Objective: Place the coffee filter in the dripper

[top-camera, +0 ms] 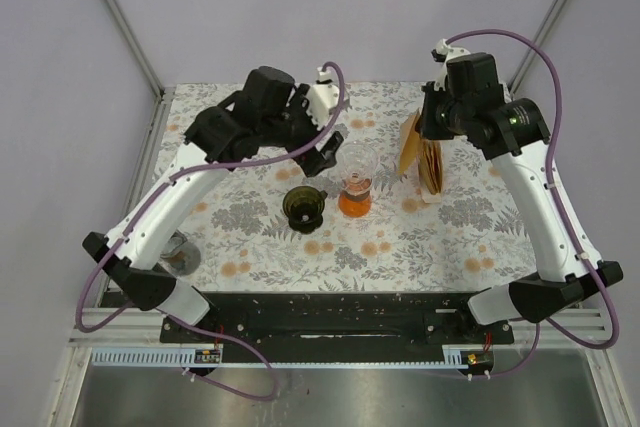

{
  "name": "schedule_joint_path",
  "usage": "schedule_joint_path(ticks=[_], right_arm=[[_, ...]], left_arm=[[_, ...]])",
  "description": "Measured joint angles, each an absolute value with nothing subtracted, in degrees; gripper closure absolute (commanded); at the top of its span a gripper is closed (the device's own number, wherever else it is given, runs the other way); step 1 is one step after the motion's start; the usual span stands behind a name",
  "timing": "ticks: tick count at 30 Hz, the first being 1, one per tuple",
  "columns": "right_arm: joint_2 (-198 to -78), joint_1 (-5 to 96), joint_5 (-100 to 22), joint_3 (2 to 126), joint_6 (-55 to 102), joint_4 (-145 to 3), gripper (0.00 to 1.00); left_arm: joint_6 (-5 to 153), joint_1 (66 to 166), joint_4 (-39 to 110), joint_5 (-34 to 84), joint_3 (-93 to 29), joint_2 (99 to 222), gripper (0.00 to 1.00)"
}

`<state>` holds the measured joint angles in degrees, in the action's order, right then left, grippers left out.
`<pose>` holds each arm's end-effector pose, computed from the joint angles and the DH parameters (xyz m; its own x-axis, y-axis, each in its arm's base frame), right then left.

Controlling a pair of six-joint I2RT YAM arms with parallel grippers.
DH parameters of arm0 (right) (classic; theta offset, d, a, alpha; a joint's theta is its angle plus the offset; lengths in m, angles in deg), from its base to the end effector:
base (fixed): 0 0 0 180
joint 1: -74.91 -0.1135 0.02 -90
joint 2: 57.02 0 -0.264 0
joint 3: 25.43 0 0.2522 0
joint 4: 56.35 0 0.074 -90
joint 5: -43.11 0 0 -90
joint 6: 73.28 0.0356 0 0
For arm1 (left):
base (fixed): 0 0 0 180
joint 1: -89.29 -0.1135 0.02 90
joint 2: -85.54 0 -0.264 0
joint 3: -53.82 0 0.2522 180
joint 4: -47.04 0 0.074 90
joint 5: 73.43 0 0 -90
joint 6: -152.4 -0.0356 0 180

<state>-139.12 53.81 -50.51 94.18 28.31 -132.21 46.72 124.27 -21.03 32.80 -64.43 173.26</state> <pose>0.2524 0.0950 0.4606 -0.6300 -0.0282 -0.7761 -0.1904 0.9744 0.1192 0.2504 -0.1873 0.4395 -0.2828 0.5146 -0.8094 0.8397 0.5407 0.0503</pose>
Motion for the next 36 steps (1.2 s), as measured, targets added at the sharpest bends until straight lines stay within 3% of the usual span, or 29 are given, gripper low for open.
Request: schedule_joint_path(ticks=[12, 19, 25, 32, 34, 36], right_arm=[[-137.4, 46.5, -44.1, 91.7, 38.3, -126.9, 1.0], [-136.2, 45.5, -42.6, 88.6, 41.0, -124.0, 1.0], [-135.4, 45.4, -41.2, 86.6, 41.6, -122.2, 1.0], [-134.2, 45.4, -41.2, 85.1, 41.5, -120.5, 1.0], [-134.2, 45.4, -41.3, 84.9, 41.2, -120.5, 1.0], [-134.2, 45.4, -41.4, 84.6, 40.9, -120.5, 1.0]], left_arm=[[49.3, 144.5, -17.7, 18.9, -70.6, 173.7, 0.06], [50.4, 146.6, -13.8, 8.6, -70.6, 179.3, 0.13], [50.5, 146.5, -11.4, 4.0, -70.5, 181.5, 0.42], [50.4, 146.5, -9.9, 1.7, -69.1, 181.8, 0.91], [50.5, 146.2, -9.5, 1.5, -68.3, 181.7, 0.99], [50.8, 145.7, -9.6, 1.9, -67.8, 181.6, 1.0]])
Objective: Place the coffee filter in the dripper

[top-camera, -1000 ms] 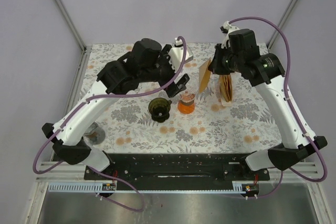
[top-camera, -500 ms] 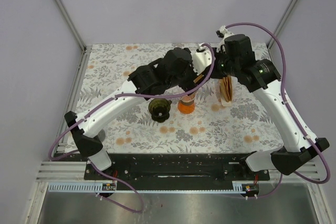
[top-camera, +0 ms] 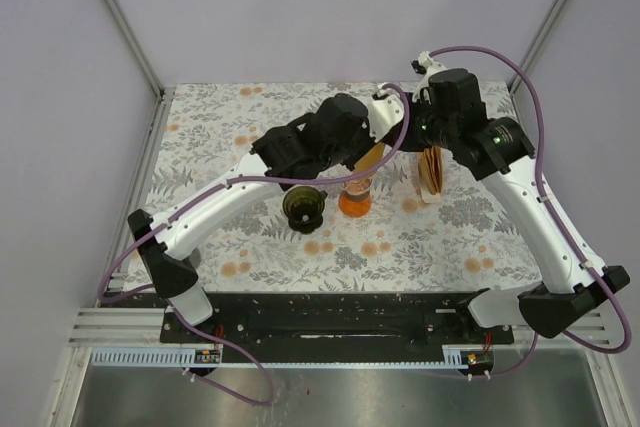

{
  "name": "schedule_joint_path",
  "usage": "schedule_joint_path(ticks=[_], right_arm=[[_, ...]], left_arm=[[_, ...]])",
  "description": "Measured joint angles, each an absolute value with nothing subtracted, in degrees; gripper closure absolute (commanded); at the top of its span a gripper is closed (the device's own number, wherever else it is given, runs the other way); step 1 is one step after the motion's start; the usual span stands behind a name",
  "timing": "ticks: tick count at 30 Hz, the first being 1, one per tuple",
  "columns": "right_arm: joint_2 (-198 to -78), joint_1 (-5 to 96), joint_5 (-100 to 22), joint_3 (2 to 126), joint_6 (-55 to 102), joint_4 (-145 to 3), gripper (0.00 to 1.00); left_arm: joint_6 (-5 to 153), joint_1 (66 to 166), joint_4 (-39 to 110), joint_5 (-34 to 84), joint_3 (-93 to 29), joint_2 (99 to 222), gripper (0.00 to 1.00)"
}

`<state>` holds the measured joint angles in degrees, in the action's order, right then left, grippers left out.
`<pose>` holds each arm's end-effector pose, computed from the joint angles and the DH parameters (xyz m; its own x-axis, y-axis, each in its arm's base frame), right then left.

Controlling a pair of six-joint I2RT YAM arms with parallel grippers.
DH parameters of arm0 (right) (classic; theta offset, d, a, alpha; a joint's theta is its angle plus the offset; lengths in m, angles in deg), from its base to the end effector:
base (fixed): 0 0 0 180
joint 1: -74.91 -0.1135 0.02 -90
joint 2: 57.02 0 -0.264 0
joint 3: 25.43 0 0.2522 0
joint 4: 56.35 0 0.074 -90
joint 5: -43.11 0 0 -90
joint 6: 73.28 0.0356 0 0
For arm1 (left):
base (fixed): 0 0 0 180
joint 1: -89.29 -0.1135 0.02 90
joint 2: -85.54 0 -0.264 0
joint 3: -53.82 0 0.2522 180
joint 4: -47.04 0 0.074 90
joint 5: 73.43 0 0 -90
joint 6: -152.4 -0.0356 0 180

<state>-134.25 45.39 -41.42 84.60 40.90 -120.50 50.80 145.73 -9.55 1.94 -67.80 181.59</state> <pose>0.2308 0.1346 0.4507 -0.6429 0.1045 -0.7588 -0.3266 0.8586 0.3950 0.2111 -0.3019 0.4290 -0.1410 0.5645 -0.8133 0.7299 0.6143 0.2998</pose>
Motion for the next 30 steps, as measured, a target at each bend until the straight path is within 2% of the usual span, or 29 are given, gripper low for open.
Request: schedule_joint_path(ticks=[4, 5, 8, 14, 16, 18, 25, 28, 30], right_arm=[[-134.4, 45.4, -41.4, 84.5, 39.5, -120.5, 1.0], [-134.4, 45.4, -41.4, 84.5, 39.1, -120.5, 0.96], [-135.3, 45.1, -40.7, 84.5, 37.9, -120.0, 0.69], [-136.0, 45.0, -37.7, 83.2, 34.4, -117.9, 0.51], [-135.9, 45.0, -37.6, 82.0, 33.8, -116.8, 0.48], [-135.8, 45.0, -37.2, 80.9, 33.7, -115.8, 0.39], [-131.9, 40.3, -41.8, 74.7, 37.2, -109.9, 0.37], [-130.2, 34.9, -46.2, 73.8, 37.9, -108.3, 0.25], [-129.9, 31.7, -49.3, 73.8, 38.1, -106.9, 0.25]], left_arm=[[52.6, 141.9, -10.8, 5.0, -67.8, 181.2, 1.0], [53.1, 140.4, -11.0, 5.9, -67.8, 181.1, 1.0], [54.5, 137.3, -10.8, 9.8, -67.8, 180.5, 1.0], [56.0, 135.4, -14.3, 13.0, -67.8, 179.7, 1.0], [57.0, 135.0, -15.2, 13.9, -67.8, 179.8, 1.0], [58.3, 134.7, -15.9, 15.0, -67.8, 179.8, 1.0], [67.5, 131.9, -16.6, 17.6, -67.8, 179.8, 0.98], [71.9, 130.4, -15.7, 17.7, -67.4, 179.8, 0.96], [74.4, 129.9, -15.3, 17.5, -66.9, 179.8, 0.96]])
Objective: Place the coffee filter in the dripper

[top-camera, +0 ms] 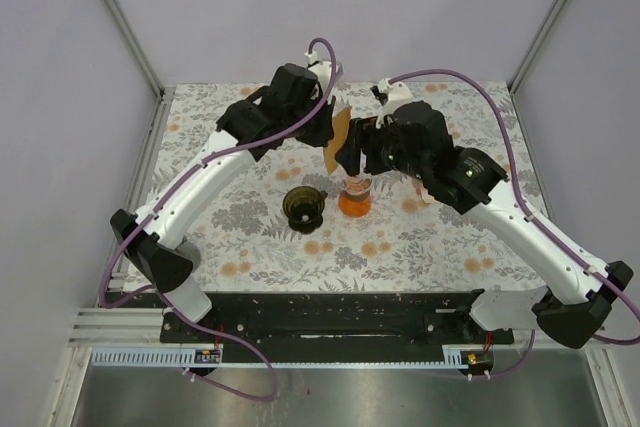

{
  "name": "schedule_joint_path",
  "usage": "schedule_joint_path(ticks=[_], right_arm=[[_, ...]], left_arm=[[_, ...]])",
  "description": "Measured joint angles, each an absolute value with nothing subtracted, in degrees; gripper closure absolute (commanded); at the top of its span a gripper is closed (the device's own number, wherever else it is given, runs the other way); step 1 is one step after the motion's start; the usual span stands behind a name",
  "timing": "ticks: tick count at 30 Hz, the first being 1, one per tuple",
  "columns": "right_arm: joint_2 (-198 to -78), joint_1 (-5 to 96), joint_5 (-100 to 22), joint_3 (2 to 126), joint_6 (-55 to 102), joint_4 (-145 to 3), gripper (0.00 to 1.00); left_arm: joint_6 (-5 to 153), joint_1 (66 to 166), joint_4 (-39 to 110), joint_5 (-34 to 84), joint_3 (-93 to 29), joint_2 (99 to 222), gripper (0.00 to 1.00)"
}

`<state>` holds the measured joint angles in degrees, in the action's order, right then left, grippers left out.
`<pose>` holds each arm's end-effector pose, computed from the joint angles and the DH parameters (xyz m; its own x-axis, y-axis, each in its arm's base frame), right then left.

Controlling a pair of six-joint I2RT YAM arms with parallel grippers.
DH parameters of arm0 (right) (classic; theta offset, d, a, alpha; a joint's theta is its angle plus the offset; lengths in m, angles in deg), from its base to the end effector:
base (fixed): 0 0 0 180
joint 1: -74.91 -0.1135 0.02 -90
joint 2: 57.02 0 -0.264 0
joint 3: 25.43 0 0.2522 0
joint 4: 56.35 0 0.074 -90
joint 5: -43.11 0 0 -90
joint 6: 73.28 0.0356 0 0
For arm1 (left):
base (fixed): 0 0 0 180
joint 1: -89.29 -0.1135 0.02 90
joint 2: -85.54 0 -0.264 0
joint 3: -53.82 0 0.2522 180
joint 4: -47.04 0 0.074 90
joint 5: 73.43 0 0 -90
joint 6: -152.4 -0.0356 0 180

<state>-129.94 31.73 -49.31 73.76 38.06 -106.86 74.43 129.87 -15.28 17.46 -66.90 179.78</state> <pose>0.1968 0.1827 0.4325 -0.5174 0.0130 -0.8556 -0.5017 0.8054 0.3157 0.2686 -0.2308 0.4251 -0.5725 0.2160 -0.7910 0.5528 0.8141 -0.1779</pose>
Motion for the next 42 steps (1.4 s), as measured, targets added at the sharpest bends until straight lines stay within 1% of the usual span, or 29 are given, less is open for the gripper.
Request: schedule_joint_path(ticks=[2, 4, 6, 12, 17, 23, 28, 34, 38, 42], right_arm=[[-130.1, 29.1, -52.5, 73.8, 38.0, -105.7, 0.27], [-130.5, 27.4, -55.2, 73.8, 37.9, -104.9, 0.38], [-131.6, 26.6, -58.7, 74.0, 37.7, -104.7, 0.45], [-138.8, 26.6, -67.1, 76.1, 37.7, -106.2, 0.57], [-141.2, 26.6, -71.0, 76.4, 37.4, -107.7, 0.76], [-141.8, 26.6, -76.0, 80.8, 37.1, -112.3, 0.99], [-141.8, 28.0, -75.3, 83.8, 37.2, -117.2, 1.0], [-143.6, 32.6, -68.2, 87.4, 37.5, -123.3, 1.0], [-145.6, 34.0, -62.9, 88.3, 37.5, -125.7, 1.0], [-148.5, 34.4, -60.2, 89.3, 37.5, -127.6, 1.0]], left_arm=[[76.4, 129.8, -15.0, 17.4, -66.4, 179.8, 0.96], [77.9, 129.9, -14.7, 17.4, -65.9, 179.8, 0.96], [79.0, 130.0, -14.6, 17.4, -65.5, 179.8, 0.95], [80.7, 130.1, -14.6, 17.4, -65.2, 179.6, 0.96], [81.0, 130.1, -14.6, 18.0, -65.2, 179.6, 0.96], [79.9, 129.9, -14.6, 18.0, -64.3, 178.6, 0.96], [78.0, 129.8, -14.7, 18.2, -63.4, 177.6, 0.94], [75.7, 129.8, -15.5, 19.9, -62.8, 177.5, 0.94], [74.5, 129.8, -17.1, 21.4, -61.7, 177.5, 0.95], [73.7, 129.8, -18.4, 22.9, -61.7, 178.6, 0.94]])
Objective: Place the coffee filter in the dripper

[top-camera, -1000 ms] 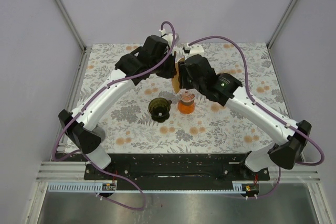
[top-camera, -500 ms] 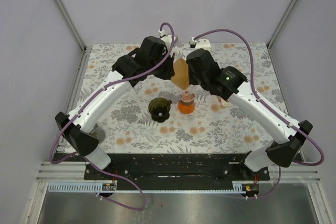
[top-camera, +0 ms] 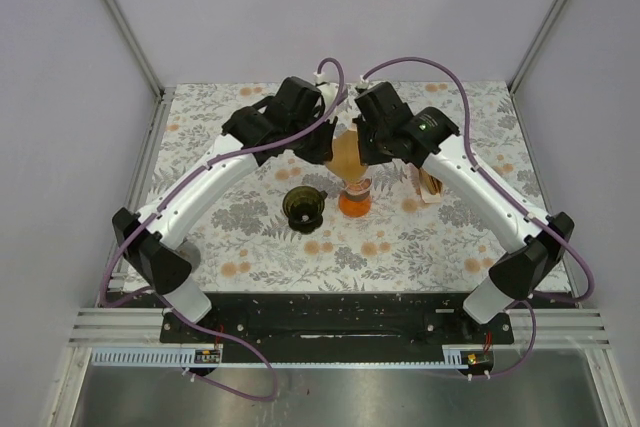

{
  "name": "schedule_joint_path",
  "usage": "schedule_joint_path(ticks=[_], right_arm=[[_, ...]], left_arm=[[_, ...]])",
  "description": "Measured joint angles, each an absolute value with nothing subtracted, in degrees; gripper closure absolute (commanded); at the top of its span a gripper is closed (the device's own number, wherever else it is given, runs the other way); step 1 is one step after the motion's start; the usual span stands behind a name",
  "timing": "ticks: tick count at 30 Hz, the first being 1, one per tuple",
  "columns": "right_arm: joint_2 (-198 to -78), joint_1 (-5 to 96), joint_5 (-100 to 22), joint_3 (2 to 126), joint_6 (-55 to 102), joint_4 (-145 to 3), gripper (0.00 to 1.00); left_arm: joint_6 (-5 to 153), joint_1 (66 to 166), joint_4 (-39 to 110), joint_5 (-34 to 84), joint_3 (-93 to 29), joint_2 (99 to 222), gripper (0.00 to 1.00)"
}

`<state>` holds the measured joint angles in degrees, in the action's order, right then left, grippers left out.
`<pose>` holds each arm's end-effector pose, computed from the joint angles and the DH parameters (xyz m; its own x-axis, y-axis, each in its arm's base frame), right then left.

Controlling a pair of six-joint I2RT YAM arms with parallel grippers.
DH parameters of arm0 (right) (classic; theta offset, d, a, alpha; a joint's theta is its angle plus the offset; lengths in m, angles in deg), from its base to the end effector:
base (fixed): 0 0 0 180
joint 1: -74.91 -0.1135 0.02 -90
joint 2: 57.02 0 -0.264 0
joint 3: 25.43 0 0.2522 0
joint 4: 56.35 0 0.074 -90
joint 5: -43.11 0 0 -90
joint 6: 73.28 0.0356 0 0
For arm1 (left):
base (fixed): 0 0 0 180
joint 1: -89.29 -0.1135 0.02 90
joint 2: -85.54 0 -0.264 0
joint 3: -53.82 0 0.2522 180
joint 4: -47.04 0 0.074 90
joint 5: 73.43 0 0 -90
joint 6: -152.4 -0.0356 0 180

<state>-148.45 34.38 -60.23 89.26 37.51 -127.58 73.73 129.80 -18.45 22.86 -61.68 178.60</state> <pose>0.2569 0.2089 0.3963 -0.7106 -0.1531 -0.6868 -0.2810 0.9566 0.0774 0.2614 -0.2285 0.3987 -0.6477 0.2965 -0.7018 0.5908 0.7771 -0.2169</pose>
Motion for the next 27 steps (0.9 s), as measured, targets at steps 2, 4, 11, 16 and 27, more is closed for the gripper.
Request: schedule_joint_path(ticks=[2, 4, 11, 16, 27], right_arm=[[-149.3, 34.5, -59.4, 89.3, 37.5, -128.4, 1.0], [-149.7, 34.7, -59.2, 89.3, 37.5, -129.2, 1.0], [-150.3, 36.2, -59.2, 91.3, 37.2, -131.0, 1.0], [-152.3, 37.2, -59.2, 92.0, 36.6, -131.1, 1.0], [-154.6, 38.7, -59.3, 92.0, 35.0, -131.1, 0.74]], left_arm=[[73.3, 129.8, -18.7, 22.9, -61.7, 179.5, 0.95], [73.0, 129.8, -19.0, 23.1, -61.7, 180.5, 0.95], [71.6, 129.8, -19.7, 23.1, -62.2, 183.5, 0.93], [70.9, 129.8, -19.8, 23.0, -63.2, 184.4, 0.89], [69.0, 129.7, -19.9, 22.2, -65.2, 185.1, 0.8]])
